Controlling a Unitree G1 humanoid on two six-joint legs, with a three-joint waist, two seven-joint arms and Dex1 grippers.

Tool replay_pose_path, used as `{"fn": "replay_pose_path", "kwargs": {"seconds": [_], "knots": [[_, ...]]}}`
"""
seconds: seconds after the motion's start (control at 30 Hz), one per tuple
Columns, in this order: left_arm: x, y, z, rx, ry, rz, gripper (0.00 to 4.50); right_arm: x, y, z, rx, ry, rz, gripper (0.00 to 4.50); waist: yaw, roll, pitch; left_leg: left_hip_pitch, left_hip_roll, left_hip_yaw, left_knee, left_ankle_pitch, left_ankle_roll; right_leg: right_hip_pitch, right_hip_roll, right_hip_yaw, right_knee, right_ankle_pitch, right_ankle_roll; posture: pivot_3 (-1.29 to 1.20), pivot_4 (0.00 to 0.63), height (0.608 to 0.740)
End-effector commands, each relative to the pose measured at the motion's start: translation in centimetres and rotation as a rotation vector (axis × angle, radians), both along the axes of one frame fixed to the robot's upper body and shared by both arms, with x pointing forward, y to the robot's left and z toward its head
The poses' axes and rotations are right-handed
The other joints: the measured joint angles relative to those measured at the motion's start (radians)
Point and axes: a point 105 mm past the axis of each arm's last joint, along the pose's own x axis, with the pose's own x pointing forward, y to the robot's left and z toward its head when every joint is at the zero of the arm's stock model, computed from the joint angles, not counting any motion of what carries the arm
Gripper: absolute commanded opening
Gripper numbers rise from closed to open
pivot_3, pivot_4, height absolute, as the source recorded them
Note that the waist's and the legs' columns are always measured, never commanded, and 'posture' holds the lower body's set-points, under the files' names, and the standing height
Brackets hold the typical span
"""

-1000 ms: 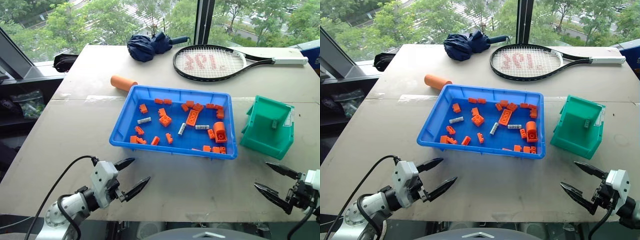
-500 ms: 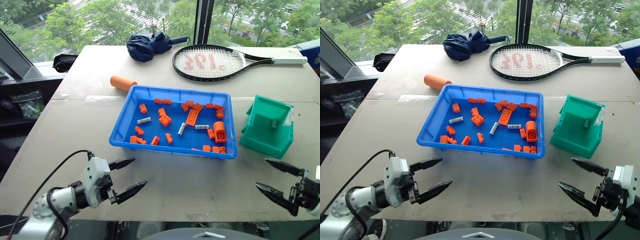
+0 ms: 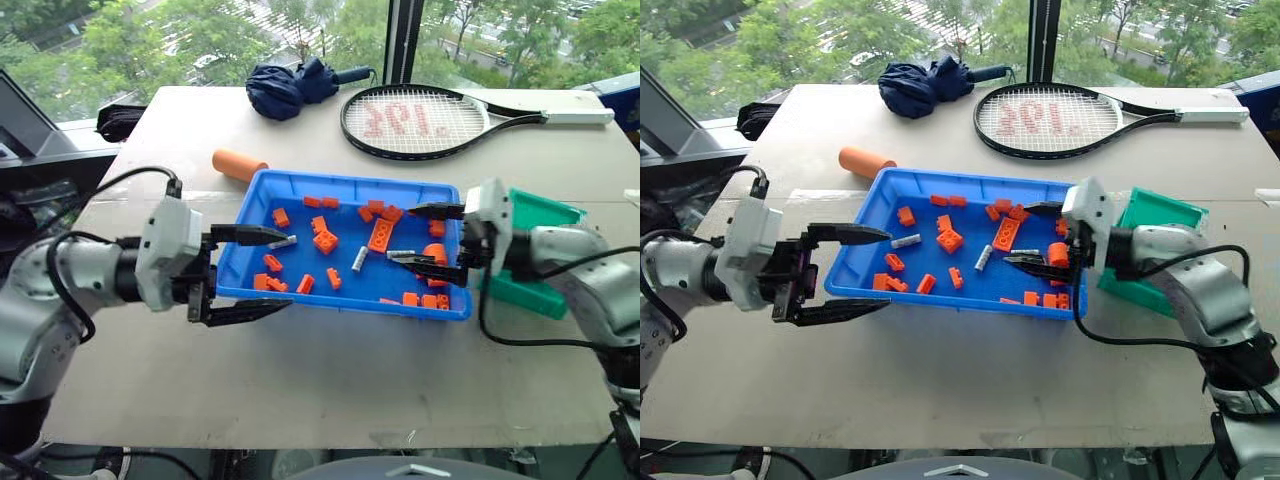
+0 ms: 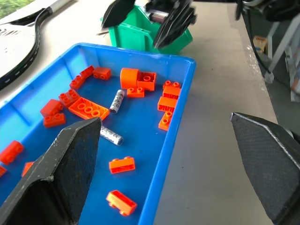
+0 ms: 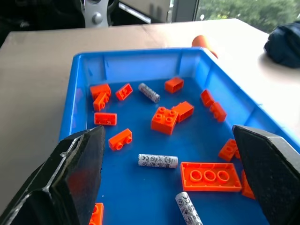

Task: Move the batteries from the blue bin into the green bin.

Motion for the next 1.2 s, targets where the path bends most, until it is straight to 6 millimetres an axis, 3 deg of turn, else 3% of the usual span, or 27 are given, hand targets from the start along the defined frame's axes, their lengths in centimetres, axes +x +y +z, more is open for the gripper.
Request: {"fn": "replay_pose_path", "kwargs": {"seconds": [0.03,0.23,0.53,0.7,0.83,1.0,1.2], "knots": [[-0.2,-0.2,1.2,0.035,-0.033,-0.016,4.5,2.7,-0.2,-2.0,-0.174,0.01,-0.059,4.38,-0.002,-0.001,0.001,-0.002,0.0,0.001,0.0,0.0,0.0,-0.002,0.0,0.001,0.0,0.0,0.0,0.0,0.15,0.74],[-0.4,-0.6,1.9,0.058,-0.017,0.011,4.5,4.6,0.4,-4.6,-0.376,0.11,-0.097,4.38,-0.006,-0.001,0.001,-0.004,0.001,0.002,0.0,0.0,0.0,-0.006,0.001,0.002,0.004,0.0,0.0,0.0,0.15,0.74],[-0.3,-0.9,2.4,0.069,-0.025,0.027,4.5,3.8,0.6,-3.8,-0.451,0.112,-0.041,0.02,-0.004,-0.001,0.001,-0.002,0.0,0.001,0.001,0.0,0.0,-0.006,0.001,0.001,0.007,0.0,0.0,0.0,0.15,0.74],[0.3,-1.6,3.2,0.03,-0.041,-0.002,4.5,2.8,0.8,-0.1,-0.389,0.038,-0.045,0.02,-0.003,-0.001,0.001,-0.003,0.0,0.001,0.001,0.0,0.0,-0.006,0.001,0.001,0.006,0.0,0.0,0.0,0.15,0.74],[0.6,-2.8,4.3,-0.051,-0.044,-0.044,4.5,2.5,-0.4,4.3,-0.279,-0.056,-0.149,0.02,-0.003,-0.001,0.001,-0.003,0.0,0.0,0.001,0.0,0.0,-0.006,0.001,0.001,0.007,0.0,0.0,0.0,0.15,0.74],[1.0,-4.8,6.3,-0.158,-0.059,-0.113,4.5,2.0,-5.5,7.4,-0.251,-0.11,-0.371,0.02,0.007,-0.001,0.001,-0.004,0.0,0.0,0.002,0.0,0.0,-0.006,0.001,0.001,0.007,0.001,0.0,0.0,0.15,0.74],[1.0,-6.8,7.9,-0.25,-0.04,-0.189,4.5,0.7,-11.9,6.5,-0.288,-0.048,-0.607,0.02,0.005,-0.002,0.001,-0.004,0.0,0.0,0.003,0.0,0.0,-0.006,0.001,0.001,0.007,0.001,0.0,0.0,0.15,0.74]]}}
